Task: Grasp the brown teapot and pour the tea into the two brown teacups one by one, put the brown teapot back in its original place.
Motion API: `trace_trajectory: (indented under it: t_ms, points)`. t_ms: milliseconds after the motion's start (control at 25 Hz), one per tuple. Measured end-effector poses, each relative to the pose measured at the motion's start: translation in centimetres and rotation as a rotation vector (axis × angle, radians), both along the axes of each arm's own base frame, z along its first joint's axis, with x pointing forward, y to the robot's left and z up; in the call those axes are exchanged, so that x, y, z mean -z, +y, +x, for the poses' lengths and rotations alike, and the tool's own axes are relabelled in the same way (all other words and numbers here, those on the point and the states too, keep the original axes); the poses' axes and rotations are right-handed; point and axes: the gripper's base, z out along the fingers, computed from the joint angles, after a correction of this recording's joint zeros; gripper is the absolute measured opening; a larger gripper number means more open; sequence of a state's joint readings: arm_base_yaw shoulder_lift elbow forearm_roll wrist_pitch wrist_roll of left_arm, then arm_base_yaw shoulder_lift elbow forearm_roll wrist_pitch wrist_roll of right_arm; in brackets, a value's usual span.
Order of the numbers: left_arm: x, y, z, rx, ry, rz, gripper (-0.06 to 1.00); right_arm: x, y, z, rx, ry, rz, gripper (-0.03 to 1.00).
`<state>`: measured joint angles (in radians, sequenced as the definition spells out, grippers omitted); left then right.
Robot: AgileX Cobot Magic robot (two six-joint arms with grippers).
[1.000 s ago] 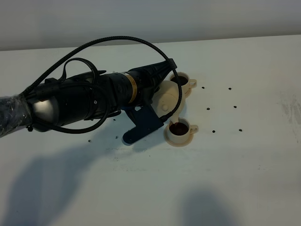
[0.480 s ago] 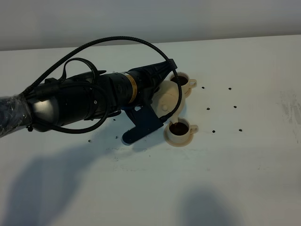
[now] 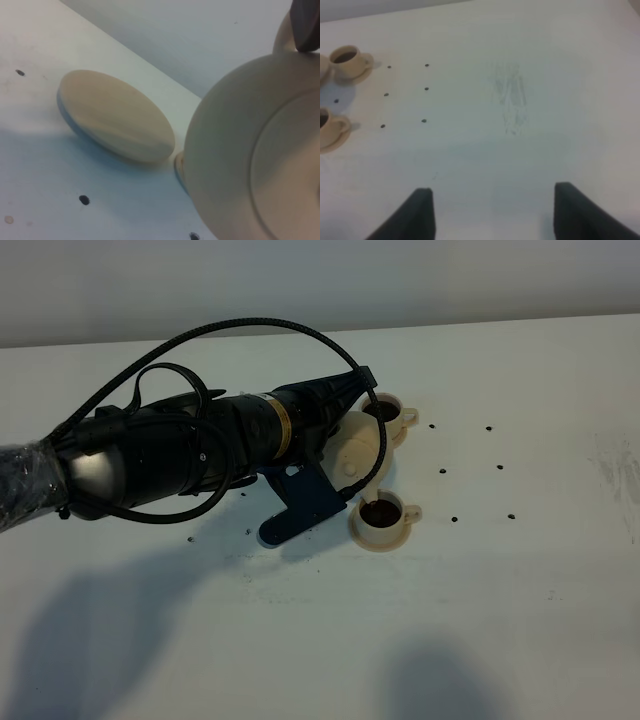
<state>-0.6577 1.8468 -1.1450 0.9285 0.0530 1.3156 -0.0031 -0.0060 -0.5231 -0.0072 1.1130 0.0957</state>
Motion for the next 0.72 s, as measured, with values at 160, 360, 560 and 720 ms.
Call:
trace_trajectory:
  t_ms: [160,360,560,720]
  points:
    - [0.0,0.0,0.0,0.0,0.0,0.0,0.09,0.0,0.0,0.0,0.0,0.0,0.0,0.5]
    - [0.0,0.0,0.0,0.011,-0.006,0.012,0.09,0.0,0.0,0.0,0.0,0.0,0.0,0.5]
    - [0.0,0.0,0.0,0.021,-0.011,0.021,0.09,0.0,0.0,0.0,0.0,0.0,0.0,0.5]
    - [0.0,0.0,0.0,0.029,-0.016,0.031,0.09,0.0,0.0,0.0,0.0,0.0,0.0,0.5]
